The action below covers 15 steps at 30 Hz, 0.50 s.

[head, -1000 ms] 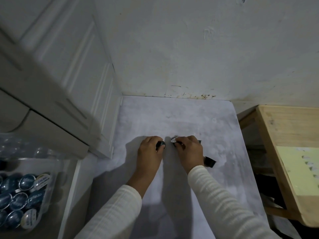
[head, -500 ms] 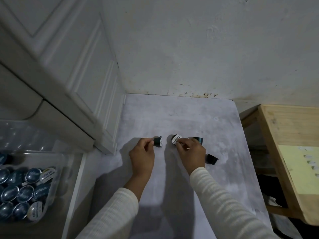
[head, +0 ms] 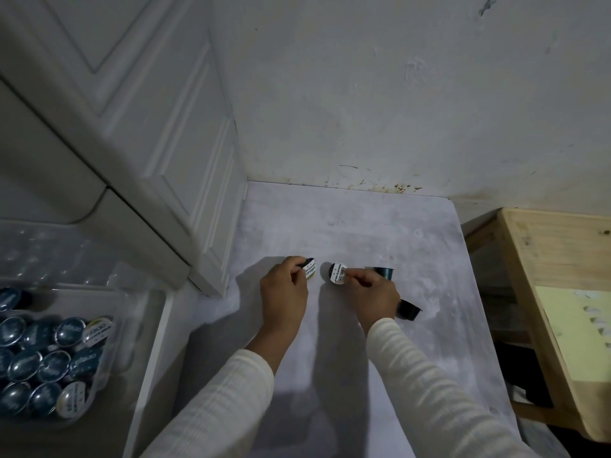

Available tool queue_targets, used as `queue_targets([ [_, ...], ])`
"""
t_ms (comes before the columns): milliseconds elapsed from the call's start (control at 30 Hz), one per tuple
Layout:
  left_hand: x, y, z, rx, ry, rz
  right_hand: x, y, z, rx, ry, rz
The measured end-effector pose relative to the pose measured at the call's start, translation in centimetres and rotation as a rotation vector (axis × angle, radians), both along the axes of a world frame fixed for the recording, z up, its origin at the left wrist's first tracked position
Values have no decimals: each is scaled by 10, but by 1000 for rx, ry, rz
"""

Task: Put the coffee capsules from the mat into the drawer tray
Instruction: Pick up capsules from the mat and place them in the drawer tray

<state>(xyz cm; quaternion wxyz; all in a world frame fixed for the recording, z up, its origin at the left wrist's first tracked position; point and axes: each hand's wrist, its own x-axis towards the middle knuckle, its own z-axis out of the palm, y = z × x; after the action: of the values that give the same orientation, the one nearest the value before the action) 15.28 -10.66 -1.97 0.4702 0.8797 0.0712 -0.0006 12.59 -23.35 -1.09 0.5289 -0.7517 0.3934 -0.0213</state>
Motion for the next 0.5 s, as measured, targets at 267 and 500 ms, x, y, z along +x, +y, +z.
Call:
queue_targets([
  [267, -9, 5, 23, -179, 65, 90, -8, 3, 11, 153, -129, -56],
  [500, -29, 9, 61, -427, 81, 120, -29, 11, 47, 285, -297, -106],
])
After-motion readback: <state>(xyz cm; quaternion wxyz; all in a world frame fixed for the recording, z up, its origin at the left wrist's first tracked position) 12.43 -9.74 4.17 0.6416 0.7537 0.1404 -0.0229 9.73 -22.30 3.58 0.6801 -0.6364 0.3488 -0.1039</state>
